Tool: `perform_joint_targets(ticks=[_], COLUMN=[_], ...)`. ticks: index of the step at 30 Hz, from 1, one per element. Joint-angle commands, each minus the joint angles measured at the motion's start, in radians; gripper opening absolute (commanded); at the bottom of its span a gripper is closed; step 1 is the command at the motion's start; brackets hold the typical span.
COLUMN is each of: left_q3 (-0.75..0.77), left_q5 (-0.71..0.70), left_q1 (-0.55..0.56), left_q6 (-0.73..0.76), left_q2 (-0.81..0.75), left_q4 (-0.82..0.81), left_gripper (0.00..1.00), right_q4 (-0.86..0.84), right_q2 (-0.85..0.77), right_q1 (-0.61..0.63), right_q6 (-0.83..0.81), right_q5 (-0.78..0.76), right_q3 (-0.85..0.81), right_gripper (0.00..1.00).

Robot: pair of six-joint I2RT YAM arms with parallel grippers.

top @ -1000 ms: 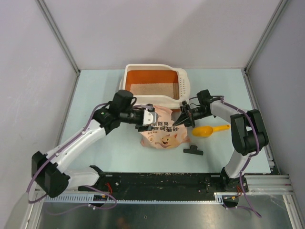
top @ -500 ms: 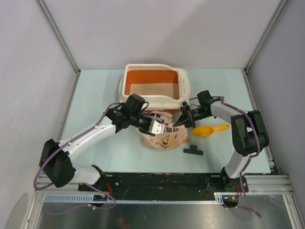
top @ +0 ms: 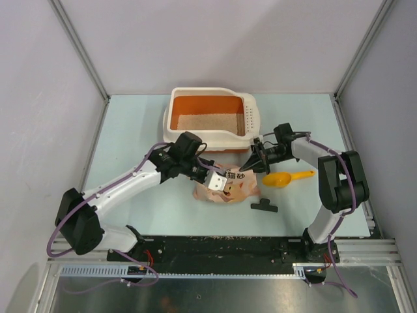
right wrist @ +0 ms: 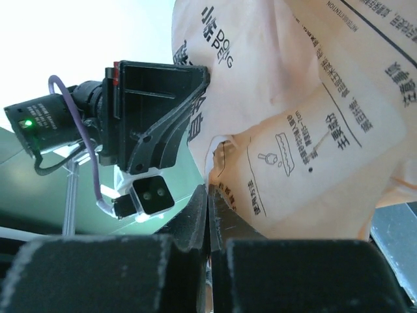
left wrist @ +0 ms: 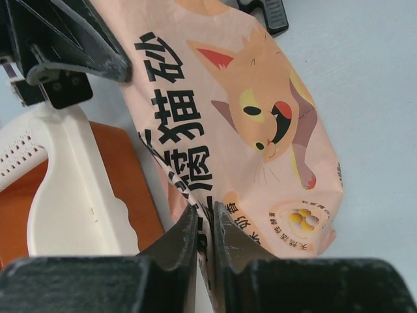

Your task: Fill the litter box with clean litter

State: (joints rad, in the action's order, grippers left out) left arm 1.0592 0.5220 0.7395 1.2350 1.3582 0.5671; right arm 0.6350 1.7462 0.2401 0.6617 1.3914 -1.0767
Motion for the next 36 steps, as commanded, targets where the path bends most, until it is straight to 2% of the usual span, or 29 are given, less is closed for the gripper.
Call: perform_joint_targets(ticks=[1, 2, 5, 7, 8, 9, 10, 11, 12, 16, 17, 19, 20, 22, 29, 36], left_q3=[-0.002, 0.024, 0.079, 0.102, 0.126, 0.139, 0.15, 0.168, 0.176, 0.206, 0.217, 0.228, 0.232, 0.237, 0.245, 0.245], left_q5=[-0.097, -0.065, 0.001, 0.041, 0.061, 0.094, 0.107, 0.122, 0.154, 0.237, 0.249, 0.285, 0.297, 0.326, 0.368, 0.385], left_q1=[-0.023, -0.029, -0.048, -0.063, -0.069, -0.072, -0.078, -0.084, -0.095, -0.132, -0.14, -0.16, -0.164, -0.181, -0.203, -0.215], left_q6=[-0.034, -0.086, -0.185, -0.236, -0.283, -0.305, -0.325, -0.362, -0.379, -0.466, -0.495, -0.522, -0.543, -0.569, -0.594, -0.606], left_q2=[0.021, 0.027, 0.074, 0.097, 0.102, 0.108, 0.12, 0.124, 0.131, 0.162, 0.174, 0.183, 0.194, 0.203, 0.226, 0.226], left_q4=[0.134, 0.14, 0.172, 0.174, 0.174, 0.172, 0.174, 0.174, 0.174, 0.172, 0.172, 0.174, 0.174, 0.174, 0.172, 0.174], left_gripper=[0.13, 0.11, 0.09, 0.09, 0.09, 0.09, 0.09, 0.09, 0.08, 0.08, 0.08, 0.08, 0.08, 0.07, 0.07, 0.06], right_q4=[0.037, 0.032, 0.04, 0.115, 0.238, 0.303, 0.378, 0.469, 0.479, 0.165, 0.143, 0.143, 0.123, 0.034, -0.038, -0.068], right_q2=[-0.033, -0.034, -0.062, -0.073, -0.082, -0.089, -0.099, -0.146, -0.181, -0.414, -0.442, -0.496, -0.513, -0.553, -0.504, -0.421], right_q1=[-0.125, -0.149, -0.228, -0.263, -0.263, -0.257, -0.228, -0.185, -0.155, -0.024, 0.029, 0.096, 0.149, 0.18, 0.277, 0.307], right_q6=[-0.031, -0.066, -0.192, -0.423, -0.529, -0.792, -0.924, -1.071, -1.241, -1.32, -1.35, -1.514, -1.548, -1.599, -1.754, -1.783], right_q5=[0.209, 0.181, 0.069, -0.004, -0.094, -0.133, -0.178, -0.265, -0.31, -0.481, -0.508, -0.587, -0.61, -0.664, -0.721, -0.713], right_q3=[-0.032, -0.054, -0.178, -0.32, -0.374, -0.415, -0.499, -0.517, -0.517, -0.272, -0.24, -0.203, -0.154, -0.111, -0.063, -0.06], right_gripper=[0.09, 0.14, 0.19, 0.26, 0.29, 0.31, 0.35, 0.37, 0.38, 0.48, 0.49, 0.51, 0.52, 0.54, 0.57, 0.57])
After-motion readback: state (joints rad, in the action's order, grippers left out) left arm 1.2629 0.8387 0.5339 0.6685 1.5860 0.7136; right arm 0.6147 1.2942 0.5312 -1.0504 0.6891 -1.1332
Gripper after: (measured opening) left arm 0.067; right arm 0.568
